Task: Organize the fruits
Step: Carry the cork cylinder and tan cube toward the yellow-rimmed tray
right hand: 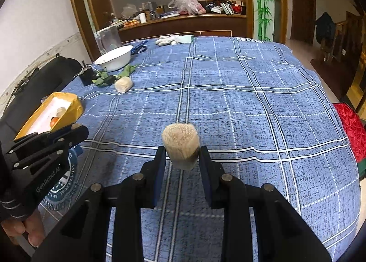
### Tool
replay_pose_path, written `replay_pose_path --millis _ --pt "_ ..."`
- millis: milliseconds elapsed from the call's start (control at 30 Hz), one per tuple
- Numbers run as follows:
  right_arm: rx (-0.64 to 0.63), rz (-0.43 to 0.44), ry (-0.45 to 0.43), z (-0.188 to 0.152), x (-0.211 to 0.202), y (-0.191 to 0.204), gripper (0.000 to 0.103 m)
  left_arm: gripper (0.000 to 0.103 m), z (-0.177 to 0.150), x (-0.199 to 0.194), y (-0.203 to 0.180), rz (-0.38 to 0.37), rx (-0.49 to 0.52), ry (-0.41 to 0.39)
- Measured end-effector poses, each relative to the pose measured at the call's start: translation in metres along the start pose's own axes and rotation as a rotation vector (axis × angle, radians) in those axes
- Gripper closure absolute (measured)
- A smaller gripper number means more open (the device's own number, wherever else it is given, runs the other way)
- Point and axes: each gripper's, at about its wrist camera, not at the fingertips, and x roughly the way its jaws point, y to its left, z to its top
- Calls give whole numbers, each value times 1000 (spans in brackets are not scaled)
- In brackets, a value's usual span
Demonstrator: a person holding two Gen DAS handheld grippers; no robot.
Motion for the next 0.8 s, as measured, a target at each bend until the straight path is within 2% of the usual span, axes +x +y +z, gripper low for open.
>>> replay_pose_path --millis 800 --pt "-45 32 -42 -4 -24 27 72 90 -4 -18 15 31 -30 -20"
